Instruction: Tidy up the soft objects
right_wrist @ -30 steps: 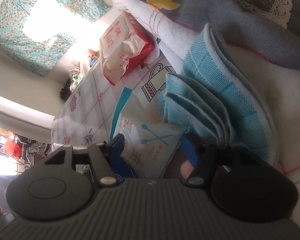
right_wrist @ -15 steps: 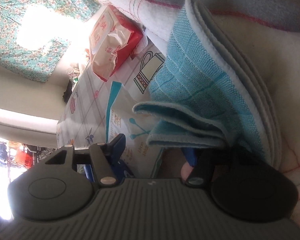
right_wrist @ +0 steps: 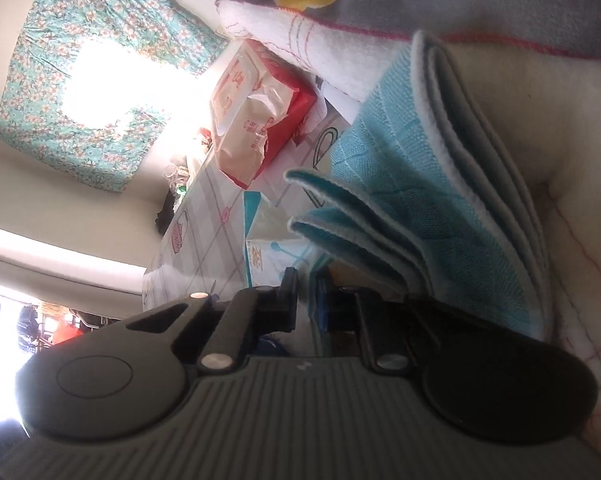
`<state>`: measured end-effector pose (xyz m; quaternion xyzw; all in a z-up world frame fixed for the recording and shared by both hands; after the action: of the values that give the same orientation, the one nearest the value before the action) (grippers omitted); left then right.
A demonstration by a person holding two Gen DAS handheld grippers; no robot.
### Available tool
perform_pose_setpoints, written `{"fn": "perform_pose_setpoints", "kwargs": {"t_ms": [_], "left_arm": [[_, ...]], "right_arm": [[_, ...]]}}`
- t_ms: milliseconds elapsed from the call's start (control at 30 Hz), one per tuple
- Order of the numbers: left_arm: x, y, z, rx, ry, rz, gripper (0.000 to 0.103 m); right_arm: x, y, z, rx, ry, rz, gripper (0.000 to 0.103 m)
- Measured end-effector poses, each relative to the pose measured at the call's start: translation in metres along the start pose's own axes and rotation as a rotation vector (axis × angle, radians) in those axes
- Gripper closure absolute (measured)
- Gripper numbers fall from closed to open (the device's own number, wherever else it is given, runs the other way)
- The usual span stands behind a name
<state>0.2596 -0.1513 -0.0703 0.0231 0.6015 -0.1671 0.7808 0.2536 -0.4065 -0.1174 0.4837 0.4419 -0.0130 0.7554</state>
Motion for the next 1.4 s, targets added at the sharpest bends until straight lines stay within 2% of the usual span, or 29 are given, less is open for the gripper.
{"fn": "perform_pose_setpoints", "kwargs": {"t_ms": [133, 300, 367, 467, 600, 667, 733, 800, 867, 967, 1033, 1133, 1167, 1300, 1333, 1400], "left_arm": [[-0.011, 0.003, -0.004, -0.025, -0.007, -0.026, 0.043], [-0.039, 0.011, -0.011, -0.075, -0.041, -0.079, 0.043], [-0.049, 0.014, -0.013, -0.094, -0.052, -0.118, 0.041], [-0.064, 0.02, -0.018, -0.123, -0.056, -0.2, 0.036], [-0.076, 0.02, -0.026, -0.137, -0.064, -0.268, 0.033], [-0.079, 0.017, -0.031, -0.136, -0.056, -0.299, 0.031], [-0.077, 0.013, -0.036, -0.136, -0.026, -0.33, 0.03], [-0.07, 0.009, -0.039, -0.133, 0.014, -0.329, 0.03], [-0.063, 0.006, -0.041, -0.145, 0.042, -0.335, 0.03], [-0.054, 0.001, -0.04, -0.143, 0.061, -0.347, 0.03], [-0.047, -0.002, -0.036, -0.147, 0.07, -0.33, 0.033], [-0.035, -0.008, -0.032, -0.131, 0.092, -0.297, 0.04], [-0.032, -0.009, -0.032, -0.129, 0.098, -0.298, 0.04], [-0.027, -0.011, -0.032, -0.108, 0.097, -0.3, 0.04], [-0.027, -0.011, -0.032, -0.102, 0.094, -0.299, 0.04], [-0.027, -0.012, -0.032, -0.089, 0.09, -0.297, 0.041]], "right_arm": [[-0.025, 0.032, -0.001, -0.143, -0.086, -0.023, 0.097], [-0.064, 0.078, -0.024, -0.434, -0.192, -0.133, 0.097], [-0.084, 0.092, -0.047, -0.597, -0.233, -0.202, 0.097], [-0.09, 0.11, -0.088, -0.843, -0.271, -0.335, 0.097], [-0.098, 0.11, -0.168, -1.249, -0.32, -0.589, 0.098], [-0.093, 0.107, -0.203, -1.417, -0.318, -0.675, 0.098], [-0.086, 0.102, -0.231, -1.531, -0.329, -0.742, 0.097], [-0.078, 0.1, -0.253, -1.625, -0.349, -0.786, 0.096], [-0.078, 0.1, -0.273, -1.657, -0.331, -0.771, 0.095], [-0.081, 0.1, -0.285, -1.661, -0.311, -0.746, 0.094], [-0.084, 0.1, -0.285, -1.647, -0.297, -0.732, 0.092], [-0.091, 0.1, -0.277, -1.562, -0.236, -0.65, 0.089], [-0.098, 0.099, -0.273, -1.521, -0.213, -0.606, 0.088], [-0.137, 0.084, -0.243, -1.266, -0.1, -0.336, 0.076], [-0.147, 0.075, -0.227, -1.168, -0.073, -0.255, 0.074], [-0.166, 0.062, -0.204, -1.013, -0.061, -0.15, 0.07]]}}
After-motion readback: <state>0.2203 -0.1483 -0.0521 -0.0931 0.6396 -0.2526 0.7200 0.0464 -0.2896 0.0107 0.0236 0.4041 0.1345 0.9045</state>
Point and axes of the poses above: each gripper's, at about its wrist camera, not at the fingertips, and x roughly the way its jaws point, y to its left, z to its top, the point moved 3 cm from there along x, roughly the way its jaws point, and after that the axes turned 12 degrees about y, right-handed, at the moved point
